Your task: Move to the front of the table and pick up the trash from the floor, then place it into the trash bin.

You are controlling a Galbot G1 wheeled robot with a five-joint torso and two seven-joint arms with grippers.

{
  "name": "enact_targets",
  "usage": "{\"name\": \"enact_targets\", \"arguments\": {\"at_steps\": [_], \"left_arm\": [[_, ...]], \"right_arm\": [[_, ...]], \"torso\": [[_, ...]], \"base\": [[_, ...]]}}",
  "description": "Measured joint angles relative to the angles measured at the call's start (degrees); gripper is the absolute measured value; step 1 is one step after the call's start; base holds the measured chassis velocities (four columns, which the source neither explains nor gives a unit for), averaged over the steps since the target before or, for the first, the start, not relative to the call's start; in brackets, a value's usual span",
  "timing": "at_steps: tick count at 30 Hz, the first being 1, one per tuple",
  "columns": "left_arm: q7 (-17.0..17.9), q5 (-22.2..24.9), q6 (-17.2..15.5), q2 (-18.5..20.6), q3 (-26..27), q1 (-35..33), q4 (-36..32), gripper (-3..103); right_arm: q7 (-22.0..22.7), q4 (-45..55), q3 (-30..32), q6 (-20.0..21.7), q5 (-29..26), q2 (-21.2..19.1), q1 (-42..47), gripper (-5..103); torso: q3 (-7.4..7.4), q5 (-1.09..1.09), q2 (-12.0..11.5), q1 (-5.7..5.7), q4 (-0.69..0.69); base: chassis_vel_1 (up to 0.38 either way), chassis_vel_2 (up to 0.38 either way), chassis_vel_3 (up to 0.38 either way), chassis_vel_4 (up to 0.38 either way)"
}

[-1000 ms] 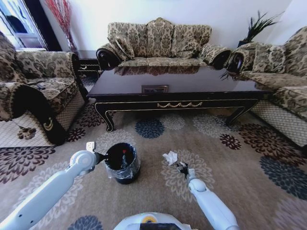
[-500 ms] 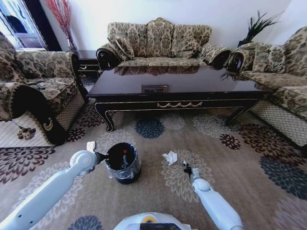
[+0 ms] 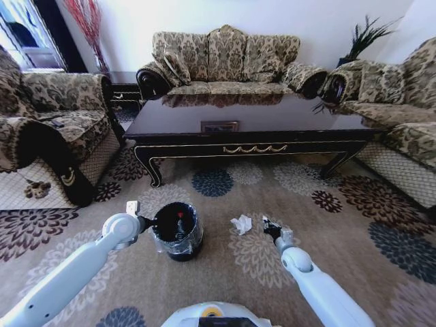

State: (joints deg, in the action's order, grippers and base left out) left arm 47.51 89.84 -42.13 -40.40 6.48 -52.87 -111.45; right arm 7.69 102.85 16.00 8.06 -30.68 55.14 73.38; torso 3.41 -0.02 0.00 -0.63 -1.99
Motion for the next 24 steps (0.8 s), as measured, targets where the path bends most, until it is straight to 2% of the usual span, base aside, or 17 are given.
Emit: {"name": "enact_targets", "arguments": {"at_steps": [3,7,11,16,19,23,24], "left_arm": [[0.0,0.1,0.0,-0.2,-0.5,0.0,0.0,4],[0.0,-0.1,0.0,-0.2,-1.8,0.6,0.2,4],[0.3,-0.1,0.0,-1.9,-4.7,3.6,0.9,4],[1.3,0.5,0.0,-5.5,-11.1,9.4,2.3,4],[1.8,0.7,0.0,-6.6,-13.6,11.7,3.0,4],[3.2,1.9,0.0,-9.6,-21.5,17.5,4.7,4],[3.2,1.9,0.0,-9.6,-21.5,17.5,4.7,4]], "right_arm": [[0.4,5.0,-0.4,0.8,-0.5,-0.4,1.3,1],[0.6,11.0,-1.0,1.4,-0.8,-0.9,2.6,1],[0.6,16.5,-0.3,1.7,-1.5,-1.9,4.7,1],[-0.2,22.9,0.3,1.8,-1.4,-3.9,7.8,1],[-0.4,24.2,0.4,1.9,-1.3,-4.1,8.6,1],[-0.8,26.2,0.6,2.3,-1.0,-4.1,10.0,1],[-0.8,26.2,0.6,2.3,-1.0,-4.1,10.0,1]], "torso": [[0.00,0.00,0.0,0.00,-0.01],[0.00,0.03,0.0,0.00,0.05],[0.00,0.02,0.0,0.00,0.03],[0.00,0.03,0.0,0.00,0.00],[0.00,0.02,0.0,0.00,0.00],[0.01,0.04,0.0,0.00,0.00],[0.01,0.04,0.0,0.00,0.00]], "base": [[0.000,0.000,0.000,0.000],[0.000,0.000,0.000,0.000],[0.000,0.000,0.000,0.000],[0.000,0.000,0.000,0.000],[0.000,0.000,0.000,0.000],[0.000,0.000,0.000,0.000],[0.000,0.000,0.000,0.000]]}}
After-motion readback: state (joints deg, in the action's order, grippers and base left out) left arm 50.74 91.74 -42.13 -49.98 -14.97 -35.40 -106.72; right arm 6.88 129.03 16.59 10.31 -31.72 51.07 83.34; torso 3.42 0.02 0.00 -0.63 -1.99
